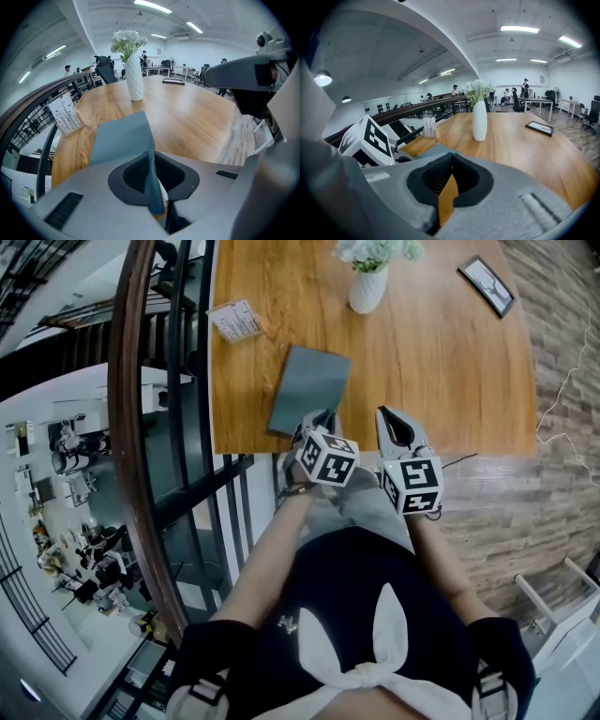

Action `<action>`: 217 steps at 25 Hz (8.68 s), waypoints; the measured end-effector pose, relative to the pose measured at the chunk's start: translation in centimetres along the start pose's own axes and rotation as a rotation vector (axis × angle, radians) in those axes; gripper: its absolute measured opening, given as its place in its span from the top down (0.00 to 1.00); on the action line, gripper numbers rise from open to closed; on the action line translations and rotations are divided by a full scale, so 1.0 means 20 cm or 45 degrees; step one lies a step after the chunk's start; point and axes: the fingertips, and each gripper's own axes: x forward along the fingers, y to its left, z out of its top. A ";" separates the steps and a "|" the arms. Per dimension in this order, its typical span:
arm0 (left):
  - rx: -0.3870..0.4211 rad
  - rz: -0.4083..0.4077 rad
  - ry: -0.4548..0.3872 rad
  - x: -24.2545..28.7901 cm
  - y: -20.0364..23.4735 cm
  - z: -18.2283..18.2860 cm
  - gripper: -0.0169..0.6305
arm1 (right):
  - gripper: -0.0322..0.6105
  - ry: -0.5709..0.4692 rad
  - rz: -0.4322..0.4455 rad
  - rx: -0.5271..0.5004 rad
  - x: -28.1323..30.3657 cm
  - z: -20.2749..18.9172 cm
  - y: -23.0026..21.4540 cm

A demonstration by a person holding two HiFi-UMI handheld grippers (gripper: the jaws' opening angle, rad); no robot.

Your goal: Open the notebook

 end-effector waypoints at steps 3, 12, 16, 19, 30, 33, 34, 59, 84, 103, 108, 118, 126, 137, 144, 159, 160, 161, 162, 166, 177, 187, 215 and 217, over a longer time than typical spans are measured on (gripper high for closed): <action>-0.009 -0.018 -0.009 -0.02 0.00 0.02 0.89 | 0.95 -0.003 -0.010 0.005 -0.01 0.02 0.01; -0.007 -0.057 -0.027 -0.06 0.01 0.04 0.90 | 0.95 -0.017 -0.056 0.026 -0.05 0.03 0.03; -0.014 -0.079 -0.037 -0.08 0.02 0.04 0.91 | 0.95 -0.030 -0.070 0.030 -0.06 0.04 0.06; -0.020 -0.095 -0.045 -0.10 0.03 0.06 0.91 | 0.95 -0.036 -0.075 0.030 -0.06 0.05 0.07; -0.048 -0.145 -0.086 -0.19 0.07 0.09 0.91 | 0.95 -0.045 -0.086 0.029 -0.05 0.08 0.14; -0.060 -0.156 -0.098 -0.22 0.09 0.11 0.91 | 0.95 -0.051 -0.090 0.030 -0.04 0.09 0.16; -0.064 -0.161 -0.102 -0.23 0.10 0.12 0.91 | 0.95 -0.052 -0.091 0.031 -0.04 0.09 0.17; -0.109 -0.199 -0.199 -0.40 0.22 0.18 0.92 | 0.95 -0.078 -0.122 0.026 -0.03 0.14 0.29; -0.149 -0.108 -0.282 -0.53 0.46 0.21 0.92 | 0.95 -0.113 -0.100 0.019 0.00 0.19 0.37; -0.239 -0.050 -0.308 -0.60 0.64 0.21 0.92 | 0.95 -0.114 -0.072 0.006 0.04 0.23 0.42; -0.266 -0.039 -0.306 -0.62 0.69 0.20 0.92 | 0.95 -0.110 -0.066 -0.001 0.05 0.24 0.44; -0.342 -0.030 -0.308 -0.62 0.79 0.17 0.92 | 0.95 -0.100 -0.058 -0.009 0.08 0.21 0.46; -0.380 -0.019 -0.307 -0.63 0.86 0.16 0.92 | 0.95 -0.096 -0.050 -0.009 0.11 0.23 0.47; -0.447 -0.015 -0.303 -0.62 0.93 0.13 0.92 | 0.95 -0.088 -0.051 -0.005 0.12 0.23 0.45; -0.486 -0.028 -0.303 -0.61 0.96 0.11 0.92 | 0.95 -0.086 -0.046 -0.009 0.14 0.22 0.46; -0.608 -0.071 -0.322 -0.62 1.03 0.06 0.92 | 0.95 -0.072 -0.043 -0.015 0.15 0.21 0.46; -0.616 -0.070 -0.321 -0.61 1.04 0.05 0.92 | 0.95 -0.070 -0.043 -0.017 0.15 0.21 0.46; -0.624 -0.067 -0.319 -0.61 1.05 0.04 0.92 | 0.95 -0.068 -0.043 -0.018 0.15 0.21 0.46; -0.632 -0.063 -0.317 -0.61 1.06 0.04 0.92 | 0.95 -0.068 -0.043 -0.018 0.15 0.21 0.46; -0.658 -0.045 -0.316 -0.60 1.12 0.02 0.92 | 0.95 -0.065 -0.042 -0.017 0.16 0.21 0.46; -0.696 -0.029 -0.305 -0.56 1.19 -0.06 0.92 | 0.95 -0.055 -0.040 -0.018 0.18 0.20 0.46; -0.687 -0.019 -0.310 -0.53 1.27 -0.11 0.91 | 0.95 -0.044 -0.042 -0.018 0.18 0.20 0.46; -0.617 0.061 -0.165 -0.34 1.40 -0.29 0.90 | 0.95 -0.063 -0.135 -0.016 0.21 0.22 0.42; -0.605 0.064 -0.149 -0.32 1.40 -0.30 0.90 | 0.95 -0.059 -0.142 -0.008 0.21 0.22 0.42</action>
